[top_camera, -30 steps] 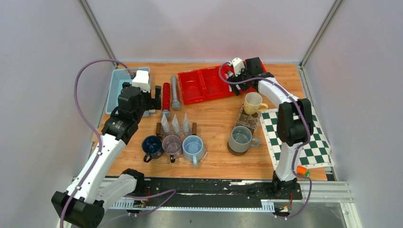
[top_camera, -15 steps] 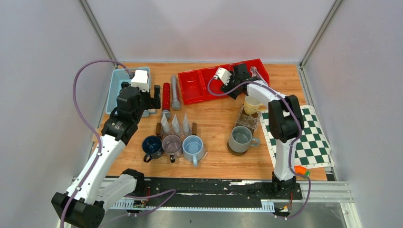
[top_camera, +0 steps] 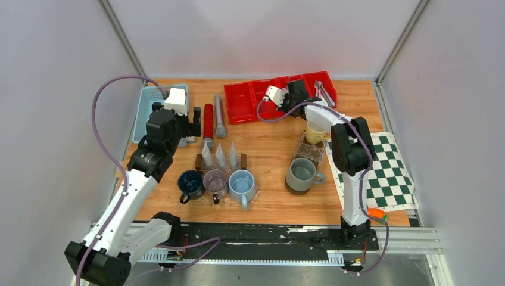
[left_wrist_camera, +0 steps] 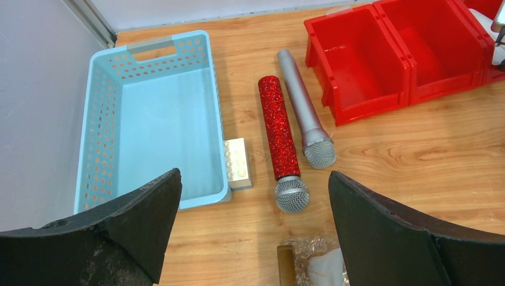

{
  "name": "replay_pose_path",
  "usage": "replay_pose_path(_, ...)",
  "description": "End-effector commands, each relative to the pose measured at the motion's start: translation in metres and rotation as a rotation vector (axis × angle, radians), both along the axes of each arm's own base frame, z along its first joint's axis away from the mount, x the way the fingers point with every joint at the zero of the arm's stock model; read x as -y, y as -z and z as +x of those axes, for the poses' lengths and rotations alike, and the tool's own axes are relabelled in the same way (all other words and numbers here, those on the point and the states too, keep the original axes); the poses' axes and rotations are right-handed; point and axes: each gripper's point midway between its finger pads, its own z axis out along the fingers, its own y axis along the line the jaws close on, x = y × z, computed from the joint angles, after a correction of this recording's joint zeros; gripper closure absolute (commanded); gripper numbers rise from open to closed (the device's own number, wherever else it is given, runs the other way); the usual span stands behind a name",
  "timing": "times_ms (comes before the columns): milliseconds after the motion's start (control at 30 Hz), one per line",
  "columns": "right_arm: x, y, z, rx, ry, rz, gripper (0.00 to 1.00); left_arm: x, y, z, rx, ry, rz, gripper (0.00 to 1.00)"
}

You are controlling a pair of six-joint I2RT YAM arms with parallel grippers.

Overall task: Prepare toiletry sets of a toothbrush and toothpaste on the tray
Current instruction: Pick up the toothpaste from the storage box.

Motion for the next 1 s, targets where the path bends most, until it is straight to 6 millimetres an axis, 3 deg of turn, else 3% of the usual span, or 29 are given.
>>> replay_pose_path(0,-0.002,-0.023,0.008,0.057,-0.018,0.008,0.97,-0.002,-0.014,0.001,0.052,0.006,-0.005,0.01)
replay_pose_path(567,-0.007,-0.109,-0.015,0.142,0.014,0.135,1.0,0.005,-0.014,0.0,0.073,0.053,0.005,0.01)
replay_pose_path(767,-0.011,-0.111,-0.019,0.075,0.063,0.229,1.0,0.006,-0.015,0.0,0.09,0.077,0.024,0.01)
replay_pose_path(967,-0.009,-0.088,-0.006,0.034,0.148,0.242,1.0,0.009,-0.015,0.0,0.093,0.093,0.021,0.01)
